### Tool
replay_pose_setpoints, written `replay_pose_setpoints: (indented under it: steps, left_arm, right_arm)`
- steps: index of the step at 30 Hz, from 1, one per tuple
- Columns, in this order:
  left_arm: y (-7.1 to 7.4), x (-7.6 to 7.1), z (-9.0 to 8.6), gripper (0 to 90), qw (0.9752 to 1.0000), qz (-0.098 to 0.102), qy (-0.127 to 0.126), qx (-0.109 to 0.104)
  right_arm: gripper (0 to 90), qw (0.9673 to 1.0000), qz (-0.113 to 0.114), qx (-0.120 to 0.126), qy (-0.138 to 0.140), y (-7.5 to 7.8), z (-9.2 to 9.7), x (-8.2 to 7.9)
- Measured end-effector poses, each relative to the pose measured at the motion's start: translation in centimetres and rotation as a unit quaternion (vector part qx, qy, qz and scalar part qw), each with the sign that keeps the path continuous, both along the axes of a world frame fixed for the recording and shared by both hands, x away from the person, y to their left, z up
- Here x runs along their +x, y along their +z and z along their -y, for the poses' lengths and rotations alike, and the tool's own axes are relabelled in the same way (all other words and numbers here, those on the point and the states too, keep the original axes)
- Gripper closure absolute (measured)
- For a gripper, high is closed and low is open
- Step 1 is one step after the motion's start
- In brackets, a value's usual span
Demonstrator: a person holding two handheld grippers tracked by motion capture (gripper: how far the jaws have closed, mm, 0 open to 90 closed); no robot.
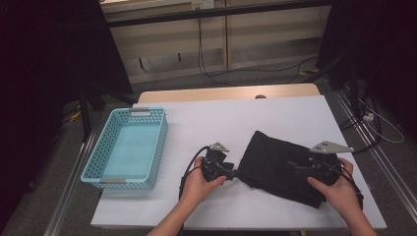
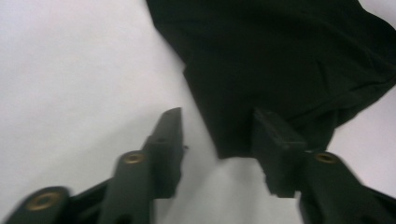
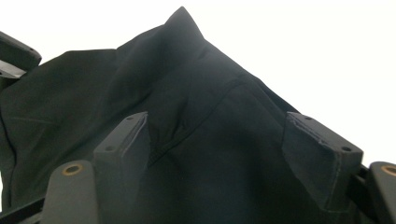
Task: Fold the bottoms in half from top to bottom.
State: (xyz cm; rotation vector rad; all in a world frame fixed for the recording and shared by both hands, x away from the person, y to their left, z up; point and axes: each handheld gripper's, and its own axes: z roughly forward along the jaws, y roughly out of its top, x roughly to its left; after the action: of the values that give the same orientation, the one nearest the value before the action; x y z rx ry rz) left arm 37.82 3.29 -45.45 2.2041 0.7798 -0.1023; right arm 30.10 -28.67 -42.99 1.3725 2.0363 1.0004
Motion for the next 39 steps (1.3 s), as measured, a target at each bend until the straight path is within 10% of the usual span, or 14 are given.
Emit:
replay_pose_setpoints:
  steps: [12, 39]
  left_arm:
    - [0.2, -0.1, 0.3, 81.5, 0.9996, -0.022, -0.005, 0.019]
    - [1.5, 2.4, -2.8, 86.4, 0.9943, -0.098, 0.041, -0.004]
  right_arm:
    - [22.7, 0.9999, -0.002, -0.009, -0.01, -0.7, 0.6, -0.1]
    - [22.6, 0.9999, 0.01, -0.004, -0.008, -0.4, 0.7, -0.7]
